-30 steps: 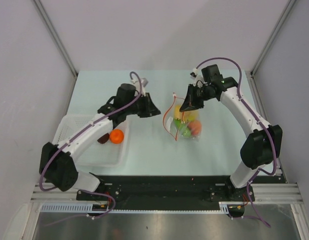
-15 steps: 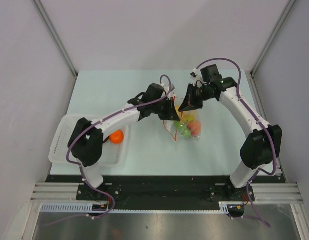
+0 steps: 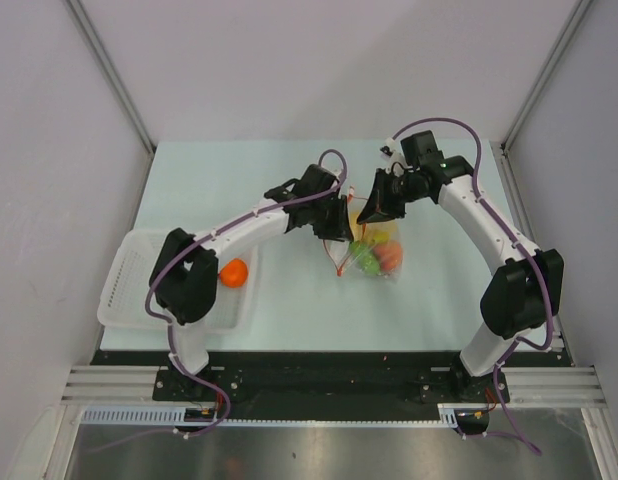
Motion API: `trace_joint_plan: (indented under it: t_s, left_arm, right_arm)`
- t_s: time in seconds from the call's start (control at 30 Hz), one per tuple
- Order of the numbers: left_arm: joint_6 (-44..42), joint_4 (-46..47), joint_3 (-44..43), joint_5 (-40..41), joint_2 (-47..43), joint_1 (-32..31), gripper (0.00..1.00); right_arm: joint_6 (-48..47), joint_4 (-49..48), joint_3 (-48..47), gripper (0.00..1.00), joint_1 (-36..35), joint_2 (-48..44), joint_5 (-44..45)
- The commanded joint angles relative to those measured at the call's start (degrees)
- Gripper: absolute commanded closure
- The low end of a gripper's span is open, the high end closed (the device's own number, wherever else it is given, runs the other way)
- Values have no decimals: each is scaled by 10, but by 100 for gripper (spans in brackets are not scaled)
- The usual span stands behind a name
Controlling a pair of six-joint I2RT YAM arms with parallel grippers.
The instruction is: Open the zip-top bag and remove the fake food
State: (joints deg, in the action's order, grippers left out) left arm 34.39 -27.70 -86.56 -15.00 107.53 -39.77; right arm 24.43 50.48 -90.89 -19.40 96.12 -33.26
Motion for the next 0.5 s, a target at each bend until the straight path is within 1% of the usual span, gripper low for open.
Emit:
trace_joint_plan:
  t_s: [0.0, 0.07, 0.13, 0.2, 0.27, 0.33, 0.47]
  left_arm:
    - [-20, -62, -53, 45, 22, -5, 63]
    - [-23, -61, -57, 39, 29, -5, 61]
    - [-22, -45, -49, 30, 31, -5, 63]
    - [-20, -31, -52, 30, 38, -6, 73]
    - [-20, -38, -62, 16, 48, -6, 81]
    - [-20, -39, -70, 12, 51, -9, 82]
    - [-7, -29, -67, 6, 60, -9, 72]
  right_arm:
    - [6, -14, -2, 100, -5, -4, 2]
    - [6, -17, -2, 100, -6, -3, 0]
    - [6, -18, -2, 100, -6, -2, -1]
    - [7, -19, -1, 100, -6, 0, -4]
    - [7, -21, 0, 100, -6, 2, -7]
    - [7, -22, -1, 100, -6, 3, -8]
    - [5, -21, -1, 100, -6, 4, -10]
